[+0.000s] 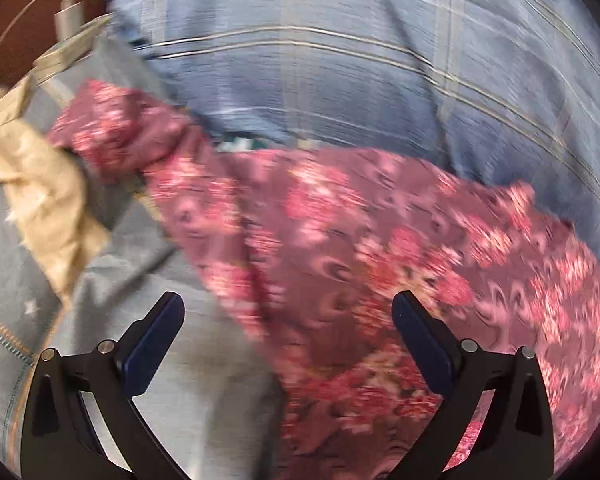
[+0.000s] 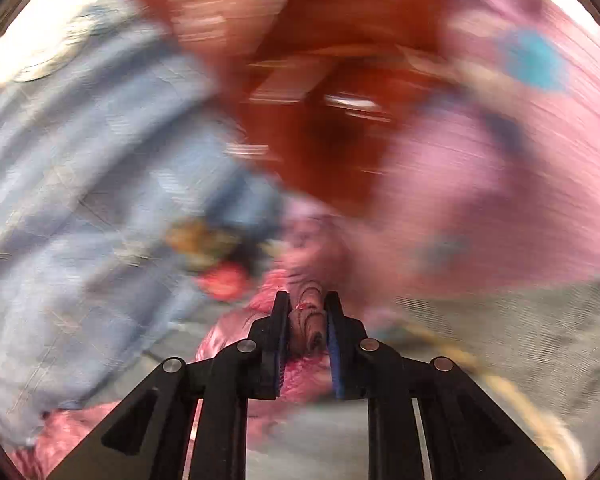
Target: Fold small clothes
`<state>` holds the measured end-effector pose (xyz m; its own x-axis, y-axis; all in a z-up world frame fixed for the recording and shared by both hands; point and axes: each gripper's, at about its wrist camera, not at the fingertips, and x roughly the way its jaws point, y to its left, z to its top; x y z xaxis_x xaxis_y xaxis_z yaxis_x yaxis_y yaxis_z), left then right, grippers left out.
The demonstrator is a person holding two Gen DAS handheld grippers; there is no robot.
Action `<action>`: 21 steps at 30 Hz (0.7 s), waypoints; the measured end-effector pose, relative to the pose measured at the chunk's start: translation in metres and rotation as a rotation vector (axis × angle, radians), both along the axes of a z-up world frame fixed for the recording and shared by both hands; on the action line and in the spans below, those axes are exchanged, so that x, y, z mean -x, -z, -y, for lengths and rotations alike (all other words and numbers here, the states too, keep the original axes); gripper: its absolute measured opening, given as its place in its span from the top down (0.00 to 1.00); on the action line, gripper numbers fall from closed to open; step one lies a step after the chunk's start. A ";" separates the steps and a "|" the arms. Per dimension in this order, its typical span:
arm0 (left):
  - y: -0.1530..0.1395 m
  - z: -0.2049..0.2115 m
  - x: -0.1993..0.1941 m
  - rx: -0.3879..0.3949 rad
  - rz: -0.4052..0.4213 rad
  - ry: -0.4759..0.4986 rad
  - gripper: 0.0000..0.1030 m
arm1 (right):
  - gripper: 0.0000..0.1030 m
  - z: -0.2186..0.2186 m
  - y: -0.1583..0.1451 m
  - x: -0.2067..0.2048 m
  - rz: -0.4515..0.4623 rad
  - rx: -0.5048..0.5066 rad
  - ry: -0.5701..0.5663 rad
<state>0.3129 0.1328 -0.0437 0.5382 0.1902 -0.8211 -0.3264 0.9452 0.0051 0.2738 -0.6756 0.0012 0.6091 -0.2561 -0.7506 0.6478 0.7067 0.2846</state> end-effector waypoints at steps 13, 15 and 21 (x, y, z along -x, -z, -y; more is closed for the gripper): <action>0.011 -0.044 0.026 0.055 -0.091 -0.170 0.00 | 0.34 -0.039 -0.029 -0.005 0.053 -0.034 -0.109; 0.013 -0.043 0.031 0.059 -0.082 -0.172 0.00 | 0.34 -0.055 -0.021 -0.037 -0.091 0.030 -0.095; 0.016 -0.036 0.027 0.063 -0.066 -0.157 0.00 | 0.43 -0.072 0.011 -0.089 -0.346 0.210 -0.003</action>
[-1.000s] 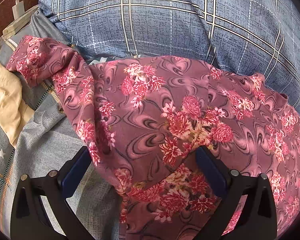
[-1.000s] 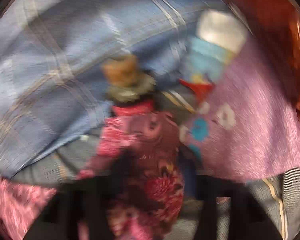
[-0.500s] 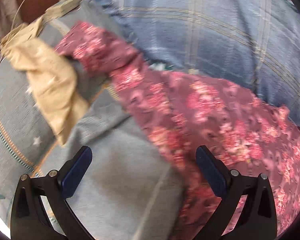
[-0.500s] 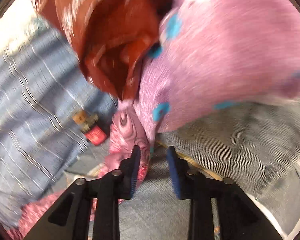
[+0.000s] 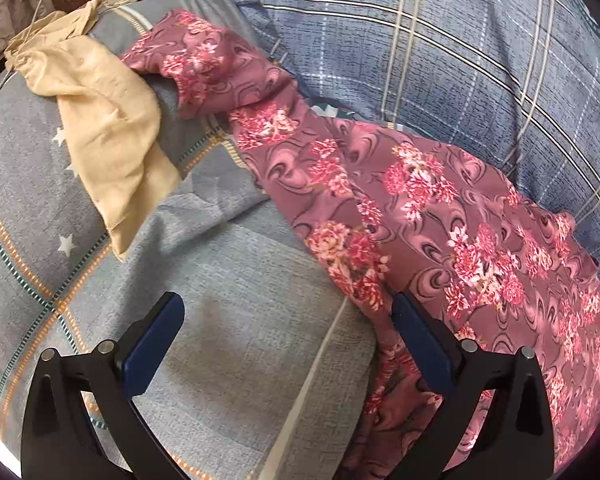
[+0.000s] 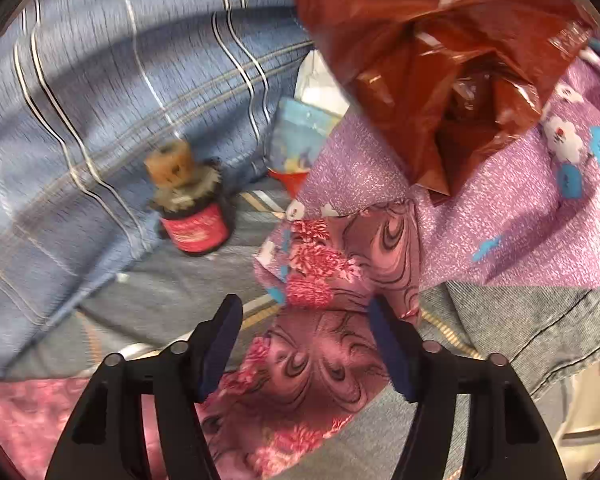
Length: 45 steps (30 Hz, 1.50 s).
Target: Fold small clothes
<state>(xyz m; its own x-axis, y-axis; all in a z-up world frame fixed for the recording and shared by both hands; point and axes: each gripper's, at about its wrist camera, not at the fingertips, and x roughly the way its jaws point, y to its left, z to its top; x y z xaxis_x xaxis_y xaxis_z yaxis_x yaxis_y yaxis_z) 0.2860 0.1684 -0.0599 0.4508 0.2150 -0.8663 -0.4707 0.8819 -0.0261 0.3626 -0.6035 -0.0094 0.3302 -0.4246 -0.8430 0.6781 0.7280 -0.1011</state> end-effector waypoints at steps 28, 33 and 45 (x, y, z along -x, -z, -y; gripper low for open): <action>-0.010 0.018 -0.004 -0.066 0.041 0.063 0.00 | 0.47 -0.008 0.009 -0.008 -0.045 -0.001 0.011; -0.009 0.019 -0.004 -0.050 0.042 0.070 0.00 | 0.50 -0.008 0.003 0.035 -0.037 0.034 -0.036; -0.008 0.030 0.003 -0.054 0.048 0.083 0.00 | 0.41 0.054 -0.025 0.178 0.329 -0.244 0.143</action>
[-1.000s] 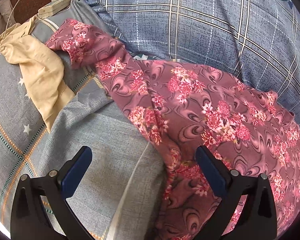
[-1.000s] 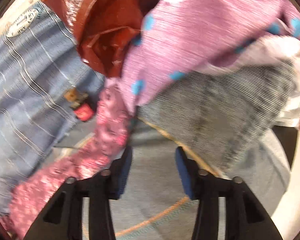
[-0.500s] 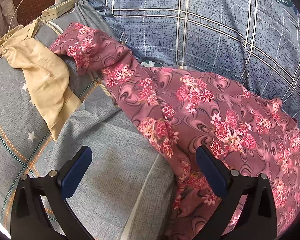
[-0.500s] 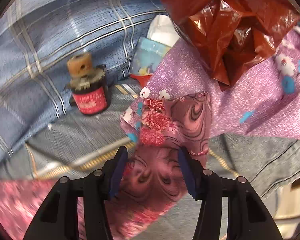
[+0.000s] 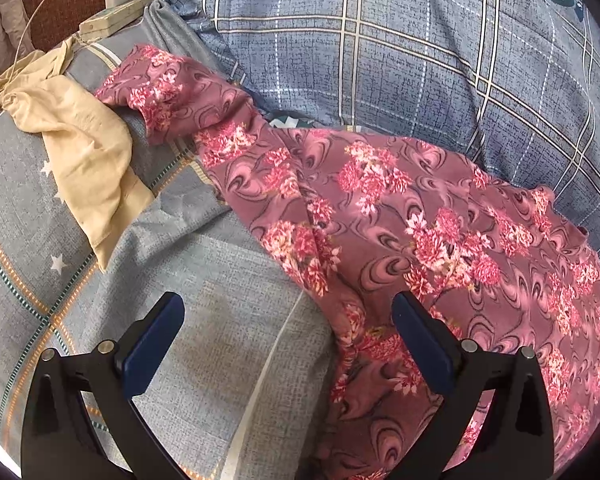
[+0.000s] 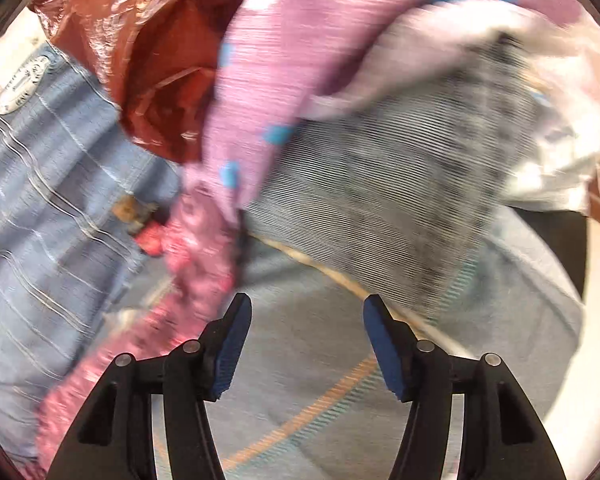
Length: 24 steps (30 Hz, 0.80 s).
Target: Fold small clothes
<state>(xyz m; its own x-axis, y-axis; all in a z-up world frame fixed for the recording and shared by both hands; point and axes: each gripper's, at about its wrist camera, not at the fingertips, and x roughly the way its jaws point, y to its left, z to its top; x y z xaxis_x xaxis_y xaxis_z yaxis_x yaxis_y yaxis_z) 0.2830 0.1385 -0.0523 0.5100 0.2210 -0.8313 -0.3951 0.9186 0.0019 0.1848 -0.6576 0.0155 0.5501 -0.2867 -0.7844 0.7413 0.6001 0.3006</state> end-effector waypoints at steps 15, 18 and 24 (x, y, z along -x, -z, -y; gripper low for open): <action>-0.002 -0.005 -0.011 -0.015 0.007 0.006 0.00 | 0.81 -0.050 0.036 -0.126 -0.232 0.196 -0.088; -0.003 -0.002 -0.011 -0.003 0.005 0.017 0.00 | 0.92 -0.038 0.022 -0.100 -0.123 0.124 -0.088; -0.003 0.002 -0.009 -0.008 0.005 0.036 0.00 | 0.93 -0.040 -0.023 -0.061 0.112 0.088 -0.138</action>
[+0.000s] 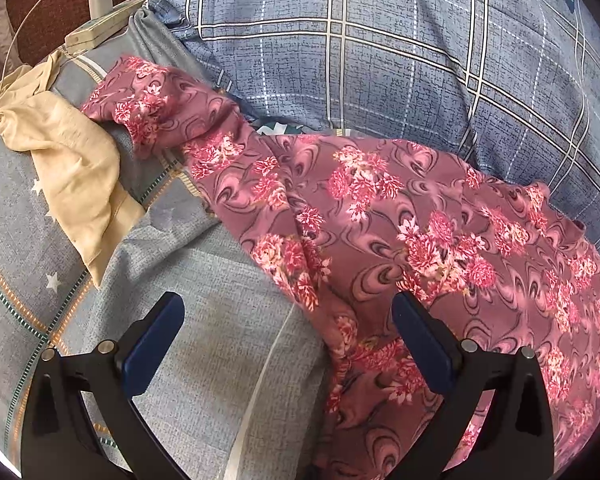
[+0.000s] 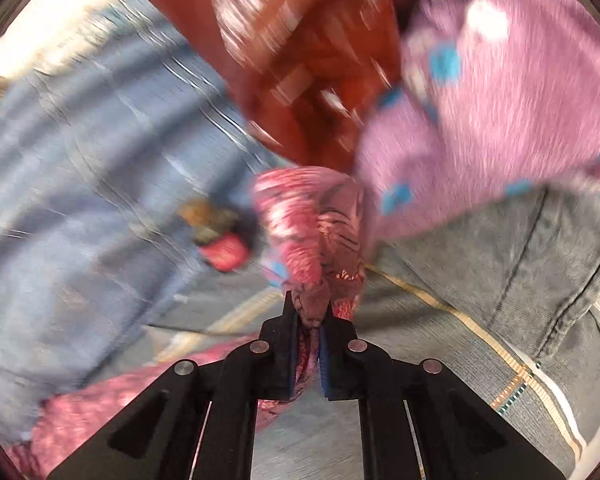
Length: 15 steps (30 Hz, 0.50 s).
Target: Fold small clothes
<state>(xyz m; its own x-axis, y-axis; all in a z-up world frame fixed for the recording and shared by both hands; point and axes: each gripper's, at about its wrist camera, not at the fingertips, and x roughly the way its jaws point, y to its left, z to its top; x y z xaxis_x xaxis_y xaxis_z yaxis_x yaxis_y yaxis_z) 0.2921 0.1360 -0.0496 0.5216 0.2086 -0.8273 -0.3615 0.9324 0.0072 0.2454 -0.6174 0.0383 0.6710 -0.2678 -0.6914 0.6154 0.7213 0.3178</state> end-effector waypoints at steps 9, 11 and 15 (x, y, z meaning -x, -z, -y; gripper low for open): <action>-0.001 -0.012 0.007 0.042 0.006 0.010 0.00 | 0.93 -0.122 -0.079 -0.020 0.277 0.005 -0.388; -0.001 -0.016 0.007 0.054 0.000 0.018 0.00 | 0.93 -0.166 -0.085 -0.036 0.299 -0.010 -0.499; -0.005 -0.035 0.013 0.083 0.012 0.006 0.00 | 0.93 -0.240 -0.076 -0.065 0.324 -0.066 -0.633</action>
